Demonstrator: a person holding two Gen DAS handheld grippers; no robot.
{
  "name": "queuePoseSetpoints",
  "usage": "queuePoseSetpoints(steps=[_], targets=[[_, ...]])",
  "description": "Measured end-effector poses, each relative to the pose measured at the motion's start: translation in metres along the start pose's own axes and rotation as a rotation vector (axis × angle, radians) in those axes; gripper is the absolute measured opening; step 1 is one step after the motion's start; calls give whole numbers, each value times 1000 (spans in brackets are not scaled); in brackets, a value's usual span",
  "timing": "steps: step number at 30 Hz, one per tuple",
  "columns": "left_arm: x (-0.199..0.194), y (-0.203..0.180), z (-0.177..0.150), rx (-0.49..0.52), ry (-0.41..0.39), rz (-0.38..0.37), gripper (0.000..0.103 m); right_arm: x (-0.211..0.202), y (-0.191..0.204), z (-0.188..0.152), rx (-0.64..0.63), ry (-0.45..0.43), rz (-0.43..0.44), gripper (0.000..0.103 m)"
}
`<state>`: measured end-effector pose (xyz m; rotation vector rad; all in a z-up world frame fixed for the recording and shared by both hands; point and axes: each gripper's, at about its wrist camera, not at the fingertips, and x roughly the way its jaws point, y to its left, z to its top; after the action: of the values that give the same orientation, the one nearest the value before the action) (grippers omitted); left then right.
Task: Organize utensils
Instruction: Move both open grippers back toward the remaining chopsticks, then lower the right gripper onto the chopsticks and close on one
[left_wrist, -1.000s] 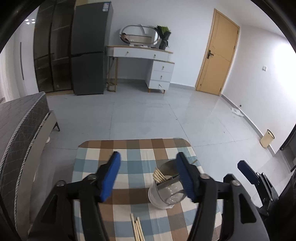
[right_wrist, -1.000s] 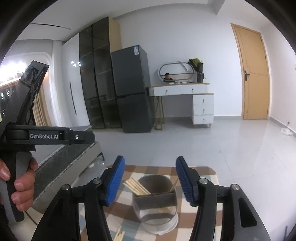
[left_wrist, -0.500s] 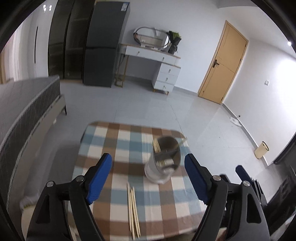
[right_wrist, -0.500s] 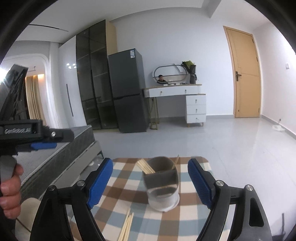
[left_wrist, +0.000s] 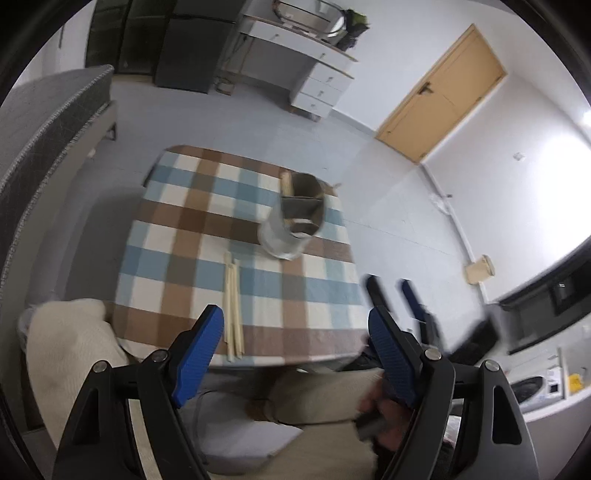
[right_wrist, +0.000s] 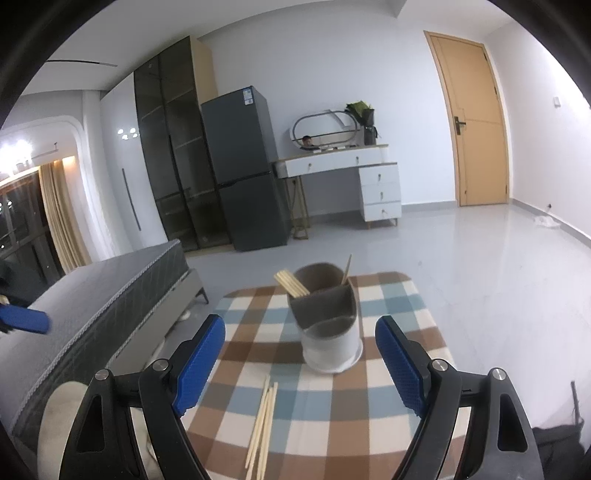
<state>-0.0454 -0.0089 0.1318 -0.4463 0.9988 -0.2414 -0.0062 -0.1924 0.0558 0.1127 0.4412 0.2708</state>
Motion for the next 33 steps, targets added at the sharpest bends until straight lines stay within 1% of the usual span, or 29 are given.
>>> queuePoseSetpoints(steps=[3, 4, 5, 7, 8, 10, 11, 13, 14, 15, 17, 20, 21, 24, 27, 31, 32, 33], targets=[[6, 9, -12, 41, -55, 76, 79, 6, 1, -10, 19, 19, 7, 84], [11, 17, -15, 43, -84, 116, 79, 9, 0, -14, 28, 28, 12, 84], [23, 28, -16, 33, -115, 171, 79, 10, 0, -17, 31, 36, 13, 84], [45, 48, -18, 19, -126, 227, 79, 17, 1, -28, 29, 67, 14, 84], [59, 57, -18, 28, -129, 250, 79, 21, 1, -31, 27, 80, 14, 84], [82, 69, -18, 58, -148, 319, 79, 29, 0, -39, 24, 117, 11, 84], [90, 74, -19, 70, -157, 335, 79, 36, -1, -43, 25, 142, 12, 84], [108, 83, -19, 91, -172, 351, 79, 44, -1, -48, 27, 176, 14, 84], [120, 87, -18, 117, -187, 368, 79, 50, 0, -51, 27, 198, 14, 84], [126, 89, -18, 135, -203, 388, 79, 56, 1, -52, 25, 217, 14, 84], [138, 93, -16, 172, -233, 407, 79, 66, 3, -55, 18, 252, 17, 84], [153, 100, -11, 189, -233, 403, 79, 87, 7, -61, 1, 307, 29, 83], [157, 102, -9, 194, -238, 404, 79, 95, 9, -63, -4, 327, 36, 80], [169, 109, -3, 191, -244, 408, 79, 118, 14, -69, -28, 379, 25, 76], [179, 122, 4, 167, -247, 422, 79, 142, 17, -75, -36, 430, 24, 75], [191, 139, 10, 133, -240, 461, 79, 175, 21, -83, -47, 493, 22, 71], [193, 143, 11, 116, -236, 464, 79, 185, 23, -86, -48, 515, 23, 68], [193, 145, 12, 101, -234, 462, 79, 195, 24, -89, -51, 539, 22, 62]])
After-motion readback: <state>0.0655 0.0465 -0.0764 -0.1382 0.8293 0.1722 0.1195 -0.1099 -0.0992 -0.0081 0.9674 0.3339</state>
